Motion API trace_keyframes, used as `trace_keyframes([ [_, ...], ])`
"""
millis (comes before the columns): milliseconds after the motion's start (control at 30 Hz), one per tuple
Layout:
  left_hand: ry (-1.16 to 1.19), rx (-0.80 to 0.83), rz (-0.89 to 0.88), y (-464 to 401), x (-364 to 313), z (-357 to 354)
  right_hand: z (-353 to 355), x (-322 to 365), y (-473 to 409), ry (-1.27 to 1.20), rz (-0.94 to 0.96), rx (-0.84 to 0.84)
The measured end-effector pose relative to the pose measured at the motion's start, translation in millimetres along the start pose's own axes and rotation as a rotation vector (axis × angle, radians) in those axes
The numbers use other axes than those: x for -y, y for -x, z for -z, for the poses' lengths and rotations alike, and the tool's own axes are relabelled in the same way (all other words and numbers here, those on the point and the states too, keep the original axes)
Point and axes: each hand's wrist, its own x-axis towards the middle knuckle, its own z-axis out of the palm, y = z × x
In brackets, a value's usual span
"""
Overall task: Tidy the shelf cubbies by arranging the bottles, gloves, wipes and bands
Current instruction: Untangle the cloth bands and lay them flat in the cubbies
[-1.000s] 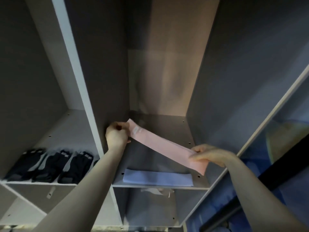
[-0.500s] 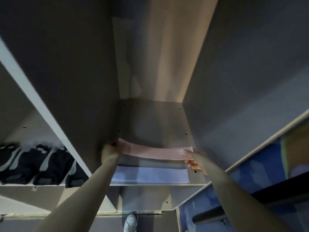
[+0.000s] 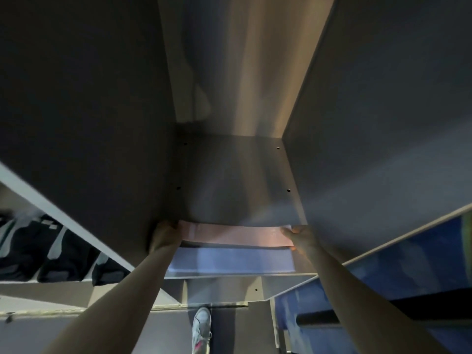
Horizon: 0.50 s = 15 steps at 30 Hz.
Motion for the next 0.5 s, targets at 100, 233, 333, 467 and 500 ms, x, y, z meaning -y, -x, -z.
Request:
trace_keyframes([
  [100, -0.085, -0.025, 0.006, 3.1, -2.4, 0.0, -9.0, -20.9, -22.0, 0.04, 0.029, -0.007],
  [233, -0.224, -0.078, 0.048, 10.7, -9.1, 0.1, -4.2, -6.0, -8.0, 0.06, 0.017, -0.044],
  [333, -0.375, -0.112, 0.022, 18.8, -19.4, 1.5, 0.4, 6.7, 1.7, 0.074, 0.02, -0.079],
  [467, -0.317, -0.115, -0.217, 24.9, -46.0, 17.0, 18.2, 51.4, 26.3, -0.039, 0.139, -0.075],
  [500, -0.225, -0.077, -0.285, 26.1, -55.6, 23.8, 24.3, 67.6, 37.3, -0.125, 0.179, -0.045],
])
